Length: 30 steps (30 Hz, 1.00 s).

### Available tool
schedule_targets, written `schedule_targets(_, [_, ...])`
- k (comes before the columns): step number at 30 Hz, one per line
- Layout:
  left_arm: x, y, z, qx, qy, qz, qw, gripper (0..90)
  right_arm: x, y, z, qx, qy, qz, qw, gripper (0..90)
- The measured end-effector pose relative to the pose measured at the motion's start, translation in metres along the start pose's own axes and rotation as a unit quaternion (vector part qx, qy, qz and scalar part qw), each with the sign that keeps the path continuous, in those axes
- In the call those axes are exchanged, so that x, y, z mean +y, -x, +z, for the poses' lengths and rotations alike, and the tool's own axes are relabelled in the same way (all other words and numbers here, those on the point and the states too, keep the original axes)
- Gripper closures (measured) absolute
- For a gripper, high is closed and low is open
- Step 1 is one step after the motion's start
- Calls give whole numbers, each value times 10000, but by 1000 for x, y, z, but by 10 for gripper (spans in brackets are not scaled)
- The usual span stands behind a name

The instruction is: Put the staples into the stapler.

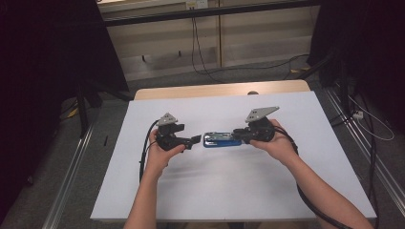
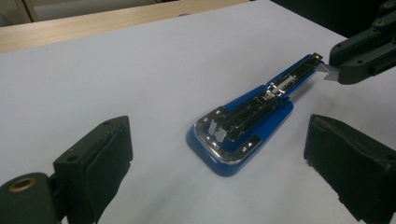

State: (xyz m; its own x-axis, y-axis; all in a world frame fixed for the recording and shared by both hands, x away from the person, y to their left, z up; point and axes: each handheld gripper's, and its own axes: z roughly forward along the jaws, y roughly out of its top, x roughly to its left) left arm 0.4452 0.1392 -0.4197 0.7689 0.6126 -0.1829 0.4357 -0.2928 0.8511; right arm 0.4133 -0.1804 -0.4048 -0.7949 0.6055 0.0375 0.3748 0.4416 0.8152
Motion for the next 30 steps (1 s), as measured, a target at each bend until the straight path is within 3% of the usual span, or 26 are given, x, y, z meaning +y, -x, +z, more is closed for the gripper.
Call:
schedule_targets(8, [0,-1,-1,-9,5,-10,10000,80,10,6,5,156,-12,-191,9997,792])
schedule_targets(30, [-2,0,1,-7,-58,-34,10000,78,24,25,18,502,130,-326,9981,792])
